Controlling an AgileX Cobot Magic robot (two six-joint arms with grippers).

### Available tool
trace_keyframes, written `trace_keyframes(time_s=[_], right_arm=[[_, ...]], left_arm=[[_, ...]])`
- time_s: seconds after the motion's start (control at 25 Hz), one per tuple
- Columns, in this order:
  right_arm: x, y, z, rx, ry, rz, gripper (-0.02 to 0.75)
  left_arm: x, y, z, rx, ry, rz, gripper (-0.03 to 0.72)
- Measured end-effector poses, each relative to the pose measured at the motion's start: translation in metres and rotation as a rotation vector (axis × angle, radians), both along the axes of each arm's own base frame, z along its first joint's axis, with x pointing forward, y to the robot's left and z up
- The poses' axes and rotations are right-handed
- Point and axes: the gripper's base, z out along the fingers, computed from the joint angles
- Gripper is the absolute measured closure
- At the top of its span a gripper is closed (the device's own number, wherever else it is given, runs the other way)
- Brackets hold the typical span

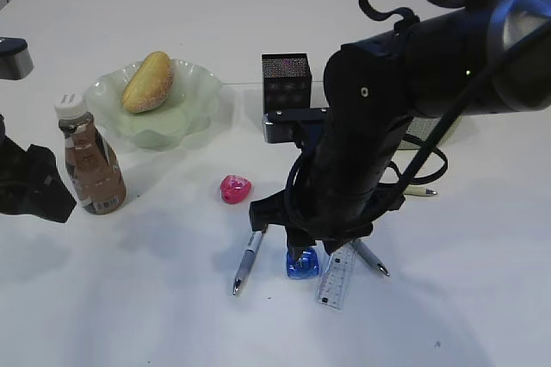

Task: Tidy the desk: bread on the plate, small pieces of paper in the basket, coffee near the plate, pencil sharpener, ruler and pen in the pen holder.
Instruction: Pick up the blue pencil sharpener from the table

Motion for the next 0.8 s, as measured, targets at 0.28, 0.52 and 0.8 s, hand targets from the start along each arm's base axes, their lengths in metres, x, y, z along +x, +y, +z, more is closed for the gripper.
trace_keyframes(time_s=[0.28,0.52,0.8], right_arm=[[0.001,0.004,-0.022,0.001,0.075,-0.084,0.267],[0.004,0.006,-0.028,0.011,0.072,-0.125,0.262],[0.005,0.006,-0.039,0.000,0.091,-0.153,0.260]], left_arm=[[-0.001,0.000,0.000,0.002,0.009,-0.001,0.179],[-0.002,0.000,-0.001,0.005,0.023,-0.003,0.179],[-0.002,0.000,-0.001,0.005,0.024,-0.003,0.179]])
